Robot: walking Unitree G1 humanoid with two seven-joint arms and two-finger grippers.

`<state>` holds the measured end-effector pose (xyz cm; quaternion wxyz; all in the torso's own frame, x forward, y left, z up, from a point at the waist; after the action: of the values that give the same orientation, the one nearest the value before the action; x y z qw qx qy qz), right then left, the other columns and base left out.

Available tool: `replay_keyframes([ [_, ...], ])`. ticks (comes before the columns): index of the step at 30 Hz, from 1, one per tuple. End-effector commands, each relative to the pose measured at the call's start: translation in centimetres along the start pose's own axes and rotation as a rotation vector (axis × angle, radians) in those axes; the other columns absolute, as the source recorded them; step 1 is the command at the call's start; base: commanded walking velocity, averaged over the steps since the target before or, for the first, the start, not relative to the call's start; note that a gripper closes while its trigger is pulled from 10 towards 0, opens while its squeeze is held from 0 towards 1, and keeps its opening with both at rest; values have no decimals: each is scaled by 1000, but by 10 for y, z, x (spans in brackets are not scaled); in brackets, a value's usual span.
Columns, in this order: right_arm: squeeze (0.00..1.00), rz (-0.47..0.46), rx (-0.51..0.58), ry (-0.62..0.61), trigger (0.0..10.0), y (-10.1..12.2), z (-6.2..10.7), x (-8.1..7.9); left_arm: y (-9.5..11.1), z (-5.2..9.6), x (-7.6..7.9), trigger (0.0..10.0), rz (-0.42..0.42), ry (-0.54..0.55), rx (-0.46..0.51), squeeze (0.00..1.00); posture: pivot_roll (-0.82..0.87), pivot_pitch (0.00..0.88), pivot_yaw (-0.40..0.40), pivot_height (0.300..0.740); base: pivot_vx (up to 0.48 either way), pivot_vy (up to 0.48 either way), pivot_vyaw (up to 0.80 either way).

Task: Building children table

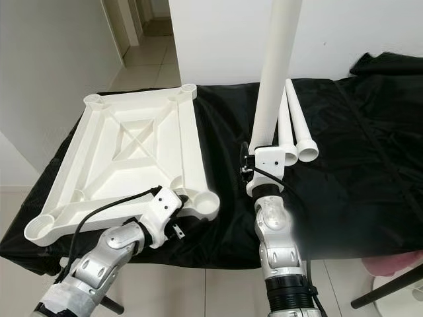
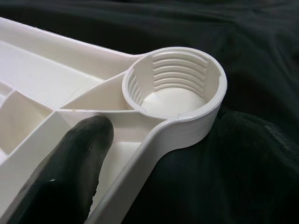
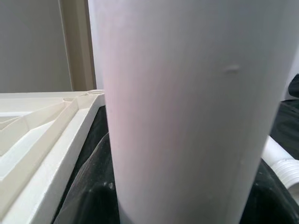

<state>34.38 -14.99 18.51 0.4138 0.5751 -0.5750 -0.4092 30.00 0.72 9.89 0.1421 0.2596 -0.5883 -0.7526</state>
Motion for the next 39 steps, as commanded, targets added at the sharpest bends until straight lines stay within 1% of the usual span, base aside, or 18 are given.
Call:
replay_keyframes([
  [1,0,-5,12,6,10000,5,-1,-4,4,-8,4,10000,-25,-10,-4,0,-51,34,121,740,0,0,0],
  [2,0,-5,12,7,10000,5,-2,-4,8,-11,8,10000,-23,-17,4,0,-55,29,118,740,0,0,0],
  [3,0,-5,12,7,10000,5,-2,-4,8,-11,8,10000,-23,-17,4,0,-55,29,118,740,0,0,0],
  [4,0,2,14,11,10000,5,-2,-5,12,-18,15,10000,-23,-27,11,0,-61,26,115,740,0,0,0],
  [5,0,6,15,14,10000,5,-2,-5,13,-20,17,10000,-24,-31,12,0,-61,26,115,740,0,0,0],
  [10,0,14,18,14,10000,7,-2,-2,23,-33,14,10000,-48,25,29,0,-69,23,117,740,0,0,0],
  [11,0,15,17,14,10000,6,-1,-2,25,-36,14,10000,-52,26,30,0,-81,9,119,740,0,0,0],
  [12,0,15,17,14,10000,6,-1,-2,25,-36,14,10000,-52,26,30,0,-81,9,119,740,0,0,0],
  [15,0,20,16,14,10000,6,0,-1,31,-42,15,10000,-63,22,41,0,-86,4,120,740,0,0,0],
  [19,0,23,20,11,10000,7,0,0,28,-40,16,10000,-122,6,27,0,-94,0,125,740,0,0,0],
  [22,0,26,21,7,10000,7,1,1,14,-35,12,10000,-109,-3,-47,0,-99,0,128,740,0,0,0],
  [26,0,28,16,8,10000,6,2,1,9,-30,9,10000,-116,1,-67,0,-101,2,127,740,0,0,0],
  [29,0,28,13,10,10000,5,3,0,5,-28,5,10000,-92,18,-88,0,-101,2,126,740,0,0,0],
  [31,0,29,12,12,10000,5,4,0,1,-25,0,10000,-88,41,-108,0,-95,7,125,740,0,0,0],
  [33,0,29,9,7,10000,4,4,0,-3,-19,-10,10000,-75,84,-134,0,-93,10,123,740,0,0,0],
  [35,0,28,11,8,10000,5,3,-1,-6,-15,-17,10000,-49,112,-155,0,-96,9,127,740,0,0,0],
  [36,0,27,11,9,10000,5,4,-1,-10,-12,-24,10000,-23,144,-192,0,-90,11,124,740,0,0,0],
  [39,0,27,9,11,10000,5,4,-2,-12,-10,-28,10000,-23,160,-210,0,-83,10,121,740,0,0,0],
])
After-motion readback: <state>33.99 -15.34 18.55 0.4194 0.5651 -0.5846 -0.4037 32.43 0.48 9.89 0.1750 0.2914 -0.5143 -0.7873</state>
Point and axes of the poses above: a point about 5 cm out from each wrist's last joint towards the gripper, its own z axis pointing back from the gripper into the wrist, its own y axis along the axis of the wrist's last joint, x = y × z, the point moved 4 cm from there along -z, pointing out of the wrist towards the gripper, and after that the axes turned 6 degrees about -z, right-handed, at the moved point
